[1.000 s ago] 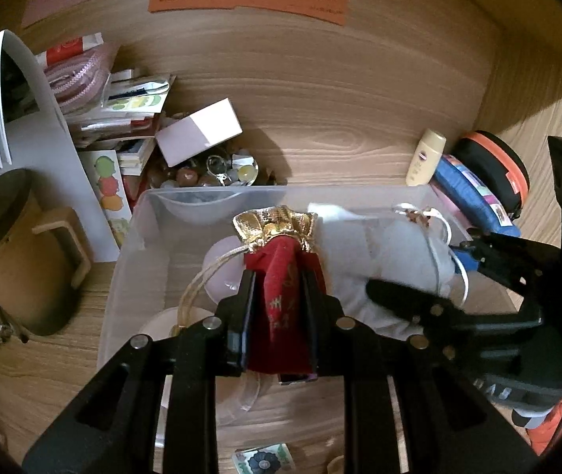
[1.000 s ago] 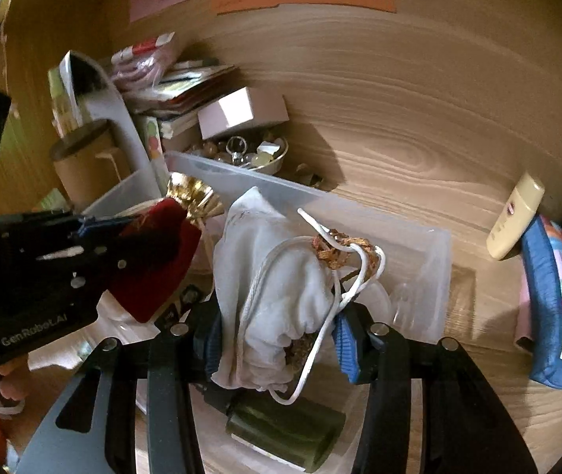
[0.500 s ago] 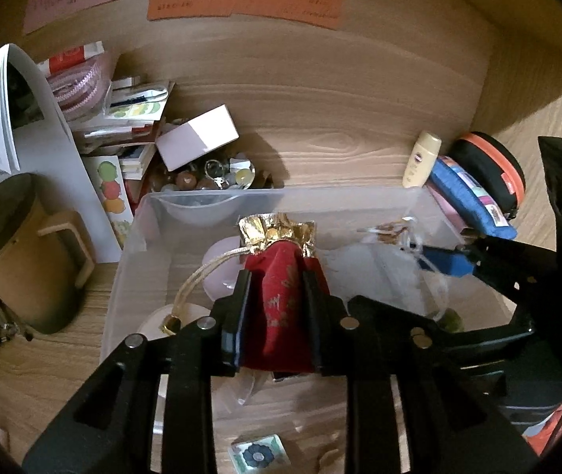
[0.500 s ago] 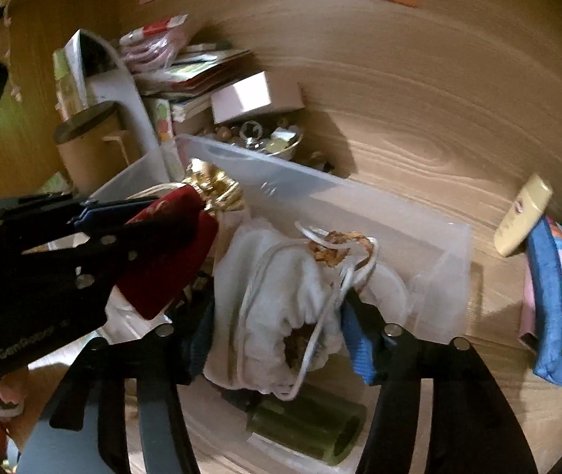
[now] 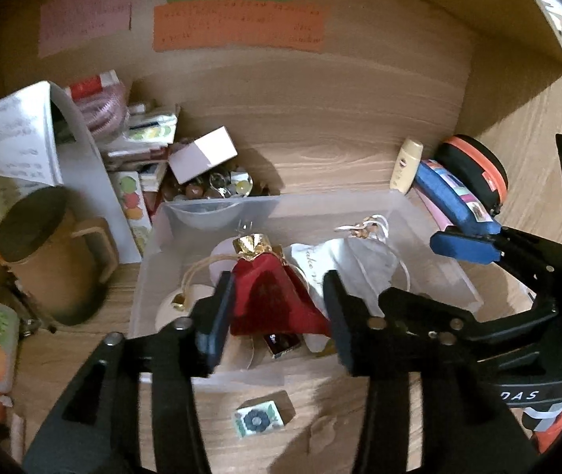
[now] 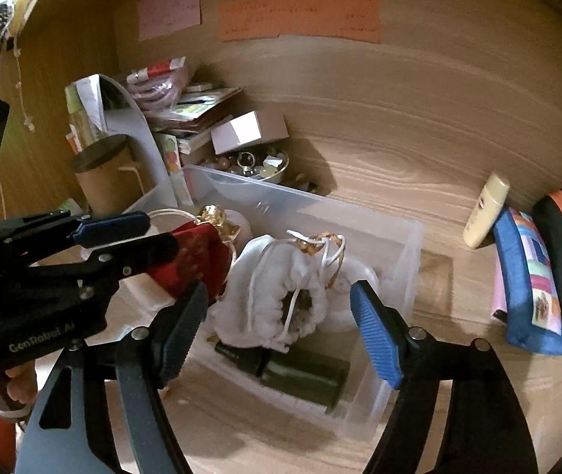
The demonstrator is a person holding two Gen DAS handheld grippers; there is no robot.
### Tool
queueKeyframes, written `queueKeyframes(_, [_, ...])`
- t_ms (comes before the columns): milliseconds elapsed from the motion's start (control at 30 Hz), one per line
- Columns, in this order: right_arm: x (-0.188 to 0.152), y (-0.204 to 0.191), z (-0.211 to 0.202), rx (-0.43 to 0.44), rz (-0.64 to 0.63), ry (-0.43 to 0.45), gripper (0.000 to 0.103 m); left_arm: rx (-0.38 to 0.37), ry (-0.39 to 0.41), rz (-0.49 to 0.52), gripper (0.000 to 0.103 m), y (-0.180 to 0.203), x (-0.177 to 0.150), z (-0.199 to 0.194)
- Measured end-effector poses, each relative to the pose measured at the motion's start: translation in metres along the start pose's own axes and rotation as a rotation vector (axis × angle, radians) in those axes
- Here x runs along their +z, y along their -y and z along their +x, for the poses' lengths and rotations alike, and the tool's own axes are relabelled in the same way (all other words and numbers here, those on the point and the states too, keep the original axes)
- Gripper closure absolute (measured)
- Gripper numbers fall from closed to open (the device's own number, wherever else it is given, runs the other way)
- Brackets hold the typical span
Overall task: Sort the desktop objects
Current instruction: 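Open the right tool to drop the white bag in the box while the left tool releases the pouch, then withdraw both open tools toward the green badge and seashell on the desk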
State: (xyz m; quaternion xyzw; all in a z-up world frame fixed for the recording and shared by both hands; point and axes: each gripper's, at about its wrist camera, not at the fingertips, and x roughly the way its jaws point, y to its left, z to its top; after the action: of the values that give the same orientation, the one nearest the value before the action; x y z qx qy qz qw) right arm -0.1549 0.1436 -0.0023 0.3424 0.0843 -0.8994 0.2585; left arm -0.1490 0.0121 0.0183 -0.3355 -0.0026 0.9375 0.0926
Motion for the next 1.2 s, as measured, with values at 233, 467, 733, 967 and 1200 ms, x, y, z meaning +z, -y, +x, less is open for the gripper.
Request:
queueKeyframes(233, [-0.01, -0.01, -0.018, -0.034, -0.01, 0.031, 0.022, 0.064, 0.058, 0.009, 0.034, -0.004, -0.01, -0.028])
queueKeyframes(467, [-0.023, -0.02, -0.033, -0.072, -0.007, 0.066, 0.02, 0.117, 0.112, 0.029, 0.011, -0.004, -0.021, -0.053])
queueKeyframes(733, [-0.04, -0.032, -0.037, -0.059, 0.016, 0.053, 0.019, 0.14, 0.12, 0.028, 0.005, -0.015, -0.036, -0.069])
queueKeyframes(967, [-0.059, -0.053, -0.026, -0.019, -0.023, 0.005, 0.019, 0.142, 0.076, 0.002, 0.004, -0.036, -0.059, -0.067])
queueKeyframes(1200, [-0.079, -0.084, -0.001, 0.018, -0.109, -0.067, 0.02, 0.143, -0.001, -0.044, 0.004, -0.057, -0.082, -0.053])
